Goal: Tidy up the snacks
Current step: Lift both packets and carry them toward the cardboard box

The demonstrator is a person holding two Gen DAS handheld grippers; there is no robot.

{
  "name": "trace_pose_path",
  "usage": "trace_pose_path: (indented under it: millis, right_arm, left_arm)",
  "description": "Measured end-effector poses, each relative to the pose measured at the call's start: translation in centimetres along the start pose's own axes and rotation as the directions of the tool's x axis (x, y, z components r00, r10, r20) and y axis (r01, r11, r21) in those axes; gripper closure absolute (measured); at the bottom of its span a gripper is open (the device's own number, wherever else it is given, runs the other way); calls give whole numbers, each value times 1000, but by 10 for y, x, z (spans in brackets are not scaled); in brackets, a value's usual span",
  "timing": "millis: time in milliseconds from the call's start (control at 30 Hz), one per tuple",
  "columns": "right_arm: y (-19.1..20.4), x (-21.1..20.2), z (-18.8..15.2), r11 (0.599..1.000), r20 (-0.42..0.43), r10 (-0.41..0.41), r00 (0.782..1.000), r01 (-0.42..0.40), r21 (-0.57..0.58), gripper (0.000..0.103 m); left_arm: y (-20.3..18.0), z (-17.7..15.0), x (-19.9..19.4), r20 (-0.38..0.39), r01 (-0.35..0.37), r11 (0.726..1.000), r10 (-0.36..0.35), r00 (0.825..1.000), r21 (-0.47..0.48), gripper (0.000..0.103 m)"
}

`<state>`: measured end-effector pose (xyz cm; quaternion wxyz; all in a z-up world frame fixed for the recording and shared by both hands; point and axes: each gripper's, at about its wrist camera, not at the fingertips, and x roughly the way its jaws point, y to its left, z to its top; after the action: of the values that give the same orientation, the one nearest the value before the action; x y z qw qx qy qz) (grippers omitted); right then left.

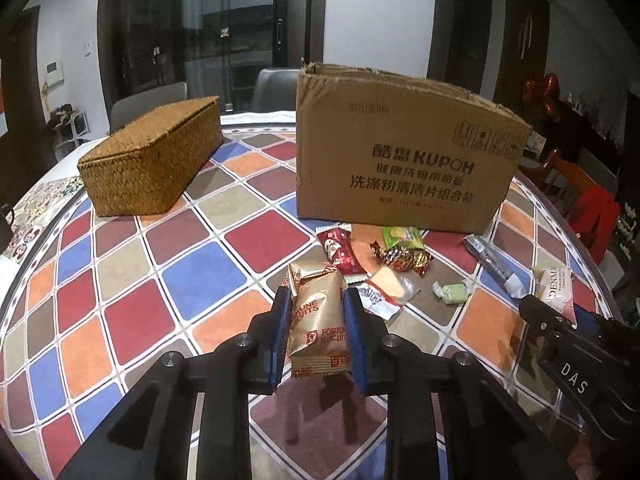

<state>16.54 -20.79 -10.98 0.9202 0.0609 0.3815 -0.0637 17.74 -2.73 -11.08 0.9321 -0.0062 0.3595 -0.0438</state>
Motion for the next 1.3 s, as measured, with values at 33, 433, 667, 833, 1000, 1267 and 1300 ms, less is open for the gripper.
trace_pose_path:
  millis: [33, 433, 667, 833, 1000, 1267, 1300]
  right_arm:
    - [0, -1, 1, 1000, 3, 0, 1000, 0, 0, 63]
    - [-2, -20, 11, 1000, 53, 6, 999, -7, 6, 63]
    - [1, -32, 23, 1000, 90, 17, 996, -17, 3, 63]
    - [2, -38, 33, 1000, 113, 22, 993, -23, 0, 63]
    - [5, -43, 42, 1000, 128, 29, 991, -28, -6, 63]
    - [8, -50, 58, 999, 161, 39, 986, -38, -15, 63]
    - [8, -51, 61, 999, 165, 41, 985, -39, -15, 63]
  left_arm:
    - [0, 1, -2, 4, 0, 1000, 0, 1000, -1, 77]
    - [-1, 10, -22, 53, 4, 1000, -4, 999, 3, 78]
    - [0, 22, -35, 89, 2, 1000, -1, 996, -3, 78]
    - [0, 31, -41, 108, 1, 1000, -1, 994, -3, 78]
    - [1, 41, -47, 133, 0, 1000, 1, 991, -5, 78]
    - [1, 60, -53, 162, -2, 1000, 3, 987, -6, 78]
    - [1, 63, -54, 166, -2, 1000, 3, 986, -5, 78]
